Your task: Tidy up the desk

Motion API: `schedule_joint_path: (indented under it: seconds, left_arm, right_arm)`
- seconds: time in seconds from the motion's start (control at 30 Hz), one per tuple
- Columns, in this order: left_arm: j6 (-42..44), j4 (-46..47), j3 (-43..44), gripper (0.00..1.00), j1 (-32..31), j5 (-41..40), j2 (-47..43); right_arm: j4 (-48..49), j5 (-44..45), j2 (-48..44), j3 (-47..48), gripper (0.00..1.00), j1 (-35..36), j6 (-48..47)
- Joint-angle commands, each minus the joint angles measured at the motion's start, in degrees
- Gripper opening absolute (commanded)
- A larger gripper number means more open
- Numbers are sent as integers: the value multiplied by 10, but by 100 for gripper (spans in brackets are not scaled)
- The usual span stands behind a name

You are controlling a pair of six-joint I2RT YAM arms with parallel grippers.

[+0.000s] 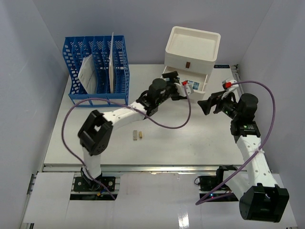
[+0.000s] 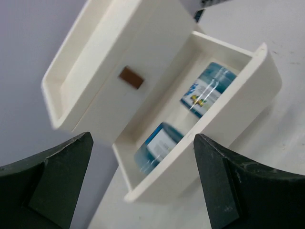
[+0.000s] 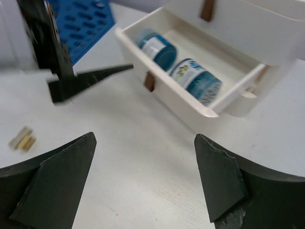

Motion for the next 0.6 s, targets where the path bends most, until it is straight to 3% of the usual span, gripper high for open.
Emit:
schedule_joint_path:
  seconds: [0.0, 0.07, 0.17, 0.27, 0.33, 0.4, 0.57]
  left_arm:
    - [-204, 55, -117, 97, 0, -134, -209]
    - [-298, -31, -159, 90, 10, -151, -278]
    - [-449, -164, -228, 55, 35, -99, -386]
    - [-557, -249, -301, 17, 53, -5, -482]
    - [-649, -260, -378, 20, 64, 46, -562]
    - [-693, -263, -425, 42, 65, 72, -603]
    - [-836, -242, -569, 48, 69, 127, -778]
  right_arm:
    - [2, -214, 34, 3, 97, 6, -157]
    - [-39, -233, 61, 26, 93, 35, -220]
    - [-170, -145, 122, 94, 75, 129, -370]
    - [-237, -15, 194, 135, 46, 225, -462]
    - [-261, 48, 241, 189, 28, 262, -513]
    - [-282, 103, 297, 219, 26, 289, -533]
    - [-293, 225, 446, 370, 27, 311, -558]
